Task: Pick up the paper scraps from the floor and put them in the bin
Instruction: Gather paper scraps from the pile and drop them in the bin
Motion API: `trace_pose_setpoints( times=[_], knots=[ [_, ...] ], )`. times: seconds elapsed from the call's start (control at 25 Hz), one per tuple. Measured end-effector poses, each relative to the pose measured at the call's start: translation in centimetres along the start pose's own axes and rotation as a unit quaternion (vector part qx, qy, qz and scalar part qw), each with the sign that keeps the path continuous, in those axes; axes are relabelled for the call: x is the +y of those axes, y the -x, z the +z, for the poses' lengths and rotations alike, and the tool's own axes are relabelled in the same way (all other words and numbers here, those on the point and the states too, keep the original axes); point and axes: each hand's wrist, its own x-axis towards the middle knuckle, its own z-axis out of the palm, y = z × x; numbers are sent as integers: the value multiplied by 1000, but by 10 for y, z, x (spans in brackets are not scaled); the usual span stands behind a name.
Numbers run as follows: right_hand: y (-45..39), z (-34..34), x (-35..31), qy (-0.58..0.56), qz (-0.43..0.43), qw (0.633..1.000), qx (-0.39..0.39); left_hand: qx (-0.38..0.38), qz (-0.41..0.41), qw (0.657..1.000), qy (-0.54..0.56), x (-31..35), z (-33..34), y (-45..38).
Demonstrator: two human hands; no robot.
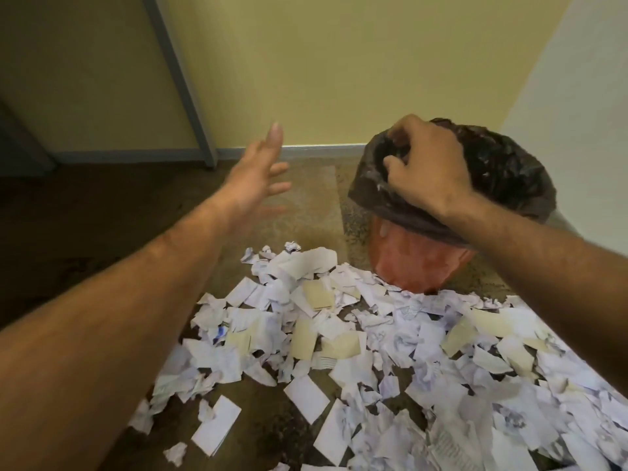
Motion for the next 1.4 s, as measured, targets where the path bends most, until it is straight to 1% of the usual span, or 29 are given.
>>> trace_pose_setpoints(
  times=[0.12, 0.2, 0.24, 0.32, 0.4, 0.44, 0.48, 0.56, 0.64, 0.72, 0.8, 0.88, 1.0, 1.12, 1.28, 1.36, 1.4],
  knots=[
    [19, 46, -42, -1, -80, 992, -102, 59, -55, 990, -115, -38, -78, 28],
    [36, 83, -68, 7, -127, 971, -201, 75, -118, 974, -180, -75, -120, 51],
    [48, 103, -82, 9, -154, 955, -253, 79, -155, 961, -213, -96, -139, 65],
    [73, 139, -102, 31, -215, 914, -343, 57, -229, 922, -306, -141, -164, 95],
    [99, 173, -117, 87, -264, 860, -429, 1, -316, 864, -391, -190, -177, 124],
    [113, 191, -123, 120, -283, 829, -468, -17, -358, 837, -414, -214, -177, 139],
    [126, 206, -127, 141, -297, 802, -498, -20, -386, 817, -428, -237, -174, 152],
    [148, 235, -133, 150, -313, 770, -535, 8, -392, 794, -464, -272, -161, 171],
    [162, 262, -139, 155, -334, 759, -537, 33, -361, 786, -501, -288, -147, 177],
    [169, 282, -145, 161, -345, 761, -525, 38, -326, 786, -523, -288, -136, 174],
    [172, 295, -150, 170, -353, 758, -521, 32, -288, 790, -540, -289, -133, 168],
    [171, 303, -154, 181, -368, 748, -522, 24, -263, 803, -534, -291, -131, 160],
    [170, 305, -157, 184, -377, 734, -534, -5, -261, 813, -520, -292, -130, 151],
    [174, 304, -152, 137, -367, 745, -540, -5, -245, 812, -529, -295, -125, 153],
    [182, 302, -140, 80, -382, 764, -515, 29, -168, 810, -561, -301, -117, 164],
    [185, 300, -136, 78, -403, 768, -491, 38, -130, 821, -555, -307, -113, 171],
    [186, 300, -136, 79, -412, 769, -482, 46, -109, 834, -540, -312, -111, 175]
  ],
)
